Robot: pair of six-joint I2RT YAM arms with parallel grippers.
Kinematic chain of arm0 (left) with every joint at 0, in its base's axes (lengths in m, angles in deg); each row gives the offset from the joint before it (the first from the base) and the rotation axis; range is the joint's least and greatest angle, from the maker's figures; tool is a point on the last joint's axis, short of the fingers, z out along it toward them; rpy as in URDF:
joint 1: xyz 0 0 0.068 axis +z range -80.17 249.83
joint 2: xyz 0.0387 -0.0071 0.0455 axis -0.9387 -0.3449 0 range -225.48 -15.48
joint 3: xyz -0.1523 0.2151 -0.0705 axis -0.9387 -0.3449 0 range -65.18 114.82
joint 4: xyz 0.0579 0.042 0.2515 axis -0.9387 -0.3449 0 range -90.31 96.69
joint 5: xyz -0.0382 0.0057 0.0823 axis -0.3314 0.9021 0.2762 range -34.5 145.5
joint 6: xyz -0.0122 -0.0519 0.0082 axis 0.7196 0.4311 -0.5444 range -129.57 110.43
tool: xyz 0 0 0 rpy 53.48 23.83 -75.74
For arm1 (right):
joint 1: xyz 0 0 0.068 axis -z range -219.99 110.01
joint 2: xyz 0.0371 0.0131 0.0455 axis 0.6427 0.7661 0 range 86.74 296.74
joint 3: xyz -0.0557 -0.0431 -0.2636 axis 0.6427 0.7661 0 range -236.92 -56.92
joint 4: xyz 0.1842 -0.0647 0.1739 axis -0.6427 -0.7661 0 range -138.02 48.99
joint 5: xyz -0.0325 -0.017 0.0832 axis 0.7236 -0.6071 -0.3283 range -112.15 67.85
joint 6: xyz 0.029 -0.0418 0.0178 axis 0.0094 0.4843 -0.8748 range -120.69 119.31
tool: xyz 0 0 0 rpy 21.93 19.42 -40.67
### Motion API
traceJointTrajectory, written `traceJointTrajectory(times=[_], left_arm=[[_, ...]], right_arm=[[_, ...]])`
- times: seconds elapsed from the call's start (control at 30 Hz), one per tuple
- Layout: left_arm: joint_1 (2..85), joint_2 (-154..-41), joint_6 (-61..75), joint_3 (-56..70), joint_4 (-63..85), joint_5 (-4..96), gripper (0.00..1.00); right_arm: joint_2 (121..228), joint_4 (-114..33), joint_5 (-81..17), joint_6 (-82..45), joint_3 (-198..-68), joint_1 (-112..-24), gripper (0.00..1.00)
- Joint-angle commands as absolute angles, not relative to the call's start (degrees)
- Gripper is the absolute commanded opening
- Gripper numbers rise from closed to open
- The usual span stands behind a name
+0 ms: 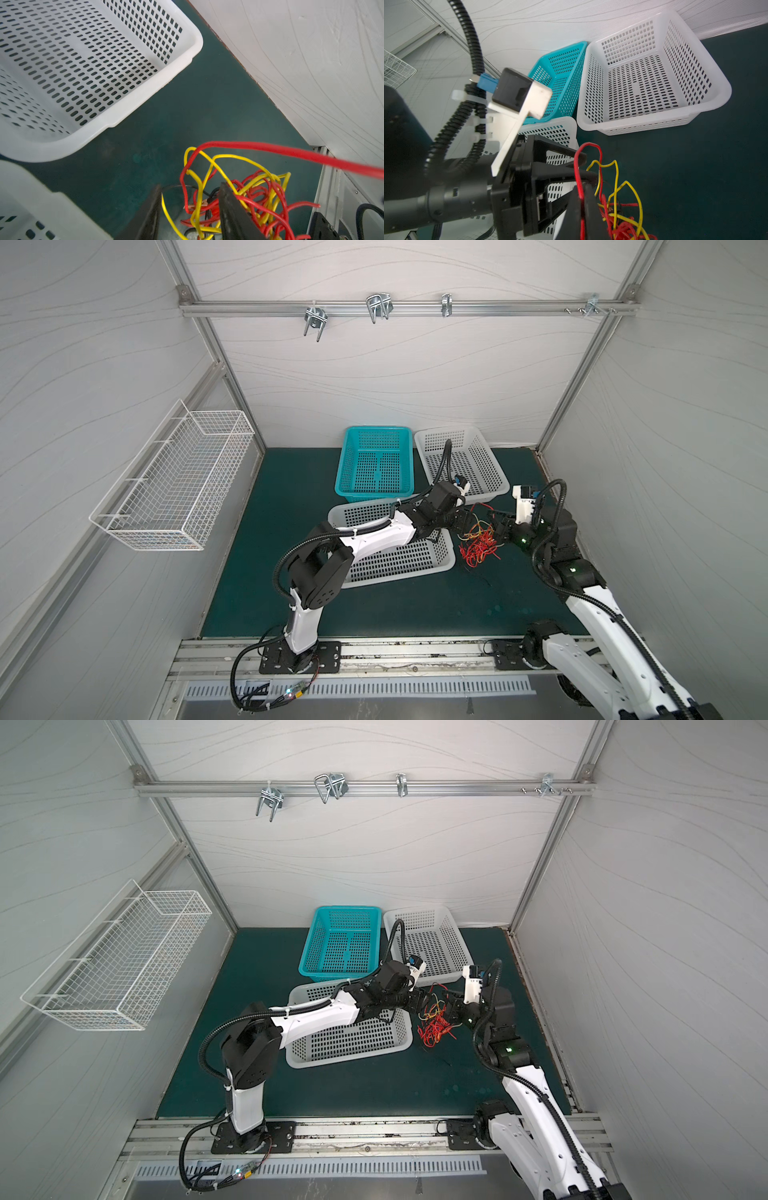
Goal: Untangle the cables
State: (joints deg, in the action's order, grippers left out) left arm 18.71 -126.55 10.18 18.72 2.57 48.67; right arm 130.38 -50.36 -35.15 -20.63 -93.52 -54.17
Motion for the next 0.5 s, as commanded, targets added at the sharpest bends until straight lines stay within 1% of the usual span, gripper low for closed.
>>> traceJointTrajectory(times=[0.0,0.1,0.2,0.47], left_arm=[[18.22,-128.03,10.18,21.85,0.97,49.39,0.39],[18.1,-128.42,9.89,22.24,0.04,49.76,0.22],[18.06,-128.44,9.77,22.36,-0.81,50.58,0.01],[17.79,-126.65,8.32,22.6,-2.05,50.5,0.0]], right_arm=[[129.62,-46.73,-36.44,-20.56,-94.31,-54.44,0.0],[129.78,-46.59,-35.98,-20.62,-94.27,-54.42,0.0],[130.04,-46.55,-35.08,-20.85,-94.02,-54.46,0.0],[133.76,-49.65,-25.97,-22.39,-93.58,-54.45,0.0]])
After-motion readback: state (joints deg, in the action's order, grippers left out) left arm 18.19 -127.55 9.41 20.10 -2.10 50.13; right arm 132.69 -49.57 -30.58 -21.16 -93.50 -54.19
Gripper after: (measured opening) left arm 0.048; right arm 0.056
